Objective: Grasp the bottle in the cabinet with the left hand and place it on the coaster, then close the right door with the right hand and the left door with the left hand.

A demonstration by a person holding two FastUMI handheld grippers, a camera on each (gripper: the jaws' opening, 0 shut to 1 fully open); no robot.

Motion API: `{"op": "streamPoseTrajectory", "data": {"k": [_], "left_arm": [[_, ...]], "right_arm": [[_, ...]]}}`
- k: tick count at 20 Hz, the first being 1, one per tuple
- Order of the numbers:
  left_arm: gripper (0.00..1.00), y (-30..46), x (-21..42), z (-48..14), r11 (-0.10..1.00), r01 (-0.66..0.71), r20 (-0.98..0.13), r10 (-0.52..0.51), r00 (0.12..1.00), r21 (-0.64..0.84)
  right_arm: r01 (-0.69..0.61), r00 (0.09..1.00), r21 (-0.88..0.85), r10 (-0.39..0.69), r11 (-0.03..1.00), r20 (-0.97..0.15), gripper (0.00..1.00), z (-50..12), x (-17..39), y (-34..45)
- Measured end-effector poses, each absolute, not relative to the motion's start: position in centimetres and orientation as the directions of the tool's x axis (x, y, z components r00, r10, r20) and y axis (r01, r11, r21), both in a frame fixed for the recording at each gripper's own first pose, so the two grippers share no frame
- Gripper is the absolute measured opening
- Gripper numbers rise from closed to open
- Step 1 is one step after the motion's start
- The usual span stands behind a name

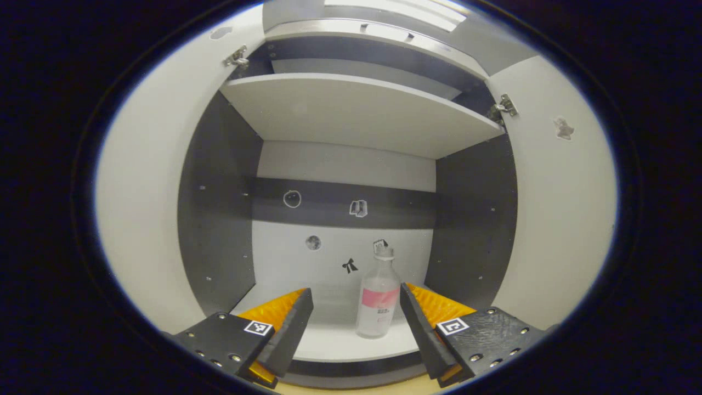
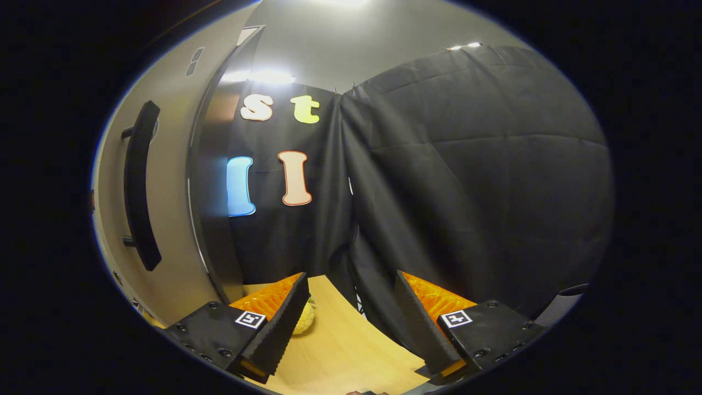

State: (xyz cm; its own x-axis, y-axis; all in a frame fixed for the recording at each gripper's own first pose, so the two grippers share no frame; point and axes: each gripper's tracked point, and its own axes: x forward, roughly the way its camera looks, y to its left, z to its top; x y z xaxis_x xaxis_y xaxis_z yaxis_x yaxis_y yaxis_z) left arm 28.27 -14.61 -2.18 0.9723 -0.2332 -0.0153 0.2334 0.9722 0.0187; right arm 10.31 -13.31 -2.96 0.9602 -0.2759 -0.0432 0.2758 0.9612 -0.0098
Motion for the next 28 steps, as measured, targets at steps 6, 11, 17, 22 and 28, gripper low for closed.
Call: {"op": "streamPoseTrajectory", "data": {"k": [6, 11, 17, 22, 28], "left_arm": [[0.92, -18.5, 32.9, -4.0, 0.961, 0.271, -0.058, -0.268, 0.962, 0.046], [0.92, -19.1, 35.3, -7.0, 0.966, 0.257, -0.132, -0.251, 0.959, 0.031], [0.92, -19.3, 36.9, -7.7, 0.97, 0.242, -0.13, -0.24, 0.962, 0.006], [0.87, -19.8, 38.3, -8.1, 0.973, 0.227, -0.119, -0.222, 0.968, 0.03], [0.7, -20.3, 36.4, -6.8, 0.971, 0.238, -0.106, -0.234, 0.966, 0.03]], "right_arm": [[0.282, 0.958, -0.002, -0.282, 0.959, -0.05, 1.0, -3.3, 13.1, -14.7], [0.27, 0.959, -0.029, -0.272, 0.962, -0.076, 1.0, -4.4, 14.5, -14.9], [0.25, 0.963, -0.039, -0.252, 0.968, -0.094, 1.0, -4.9, 15.9, -14.9], [0.229, 0.968, -0.022, -0.23, 0.973, -0.099, 1.0, -5.3, 16.9, -14.9], [0.195, 0.974, -0.001, -0.194, 0.981, -0.118, 1.0, -6.3, 17.8, -15.3]]}}
